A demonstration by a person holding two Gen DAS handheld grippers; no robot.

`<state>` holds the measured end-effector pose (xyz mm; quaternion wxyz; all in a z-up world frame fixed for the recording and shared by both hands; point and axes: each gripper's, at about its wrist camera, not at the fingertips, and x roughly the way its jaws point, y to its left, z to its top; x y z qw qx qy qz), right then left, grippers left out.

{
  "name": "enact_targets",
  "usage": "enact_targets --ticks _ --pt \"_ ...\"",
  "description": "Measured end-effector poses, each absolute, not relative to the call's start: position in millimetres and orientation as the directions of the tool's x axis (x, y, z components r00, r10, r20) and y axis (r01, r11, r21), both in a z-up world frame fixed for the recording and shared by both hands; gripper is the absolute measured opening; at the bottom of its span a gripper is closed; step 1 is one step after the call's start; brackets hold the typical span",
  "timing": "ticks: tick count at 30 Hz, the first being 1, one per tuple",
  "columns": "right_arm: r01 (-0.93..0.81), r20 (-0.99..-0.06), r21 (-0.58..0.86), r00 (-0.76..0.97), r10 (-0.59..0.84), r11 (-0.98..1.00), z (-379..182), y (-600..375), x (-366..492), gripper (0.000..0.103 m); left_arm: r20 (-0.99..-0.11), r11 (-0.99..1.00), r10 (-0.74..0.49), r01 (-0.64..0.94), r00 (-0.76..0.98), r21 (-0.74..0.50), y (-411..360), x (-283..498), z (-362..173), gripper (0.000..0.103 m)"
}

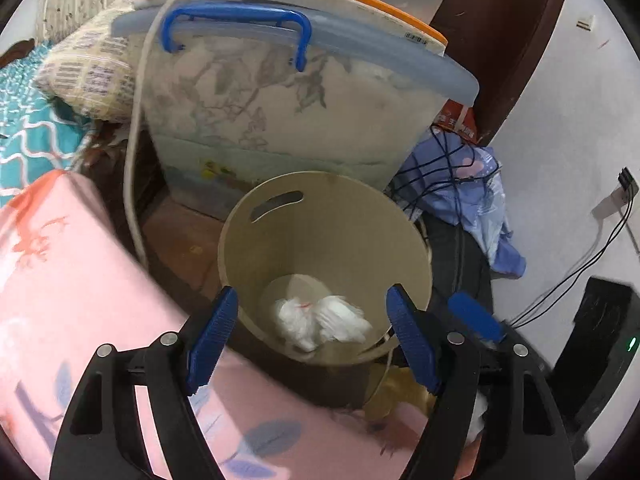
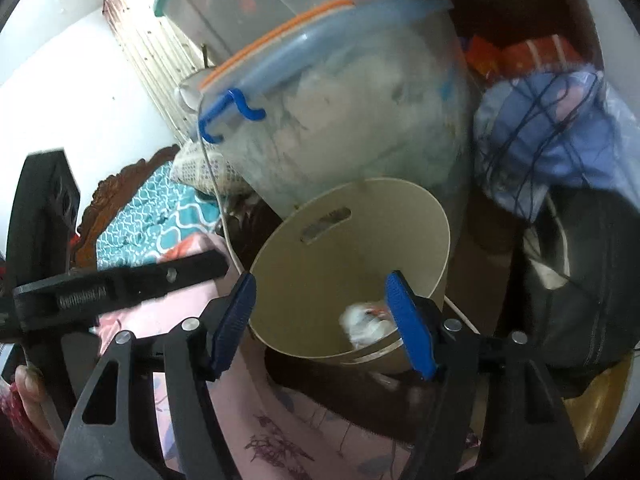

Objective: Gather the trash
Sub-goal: 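Carry tissues to the beige wastebasket with both tools and open them inside, then grasp the green crushed can with the right tool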

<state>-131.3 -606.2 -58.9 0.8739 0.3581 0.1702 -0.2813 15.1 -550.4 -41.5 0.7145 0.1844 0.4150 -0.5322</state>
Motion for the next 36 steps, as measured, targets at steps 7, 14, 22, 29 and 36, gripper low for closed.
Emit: enact_targets --ticks 7,14,22,29,36 --pt "0.503 -0.423 0.606 0.86 -0.286 0.617 -42.1 -577.2 -129.7 0.067 -0.749 0.389 -0.648 0.906 0.138 -0.169 -440.9 12.6 -12.0 0.073" --pt "0.362 -0.412 0.623 0.905 -0.103 0.693 -29.6 -520.6 -85.9 0.066 -0.724 0.524 -0.652 0.824 0.226 -0.215 -278.3 44.1 12.4 0.073" --pt "0.164 -0.428 0.648 0.887 0.177 0.744 -21.8 -419.8 -14.8 0.066 -0.662 0.778 -0.555 0.597 0.505 -0.197 -89.0 81.8 51.3 0.073" --pt "0.031 -0.465 0.631 0.815 0.346 0.775 -17.4 -328.9 37.0 0.067 -0.666 0.933 -0.319 0.345 0.674 -0.097 27.0 87.1 32.2 0.087" --pt "-0.018 -0.504 0.64 0.744 0.438 0.768 -21.7 -271.8 75.4 0.067 -0.71 0.929 -0.301 0.365 0.637 -0.066 36.6 96.7 -6.0 0.094"
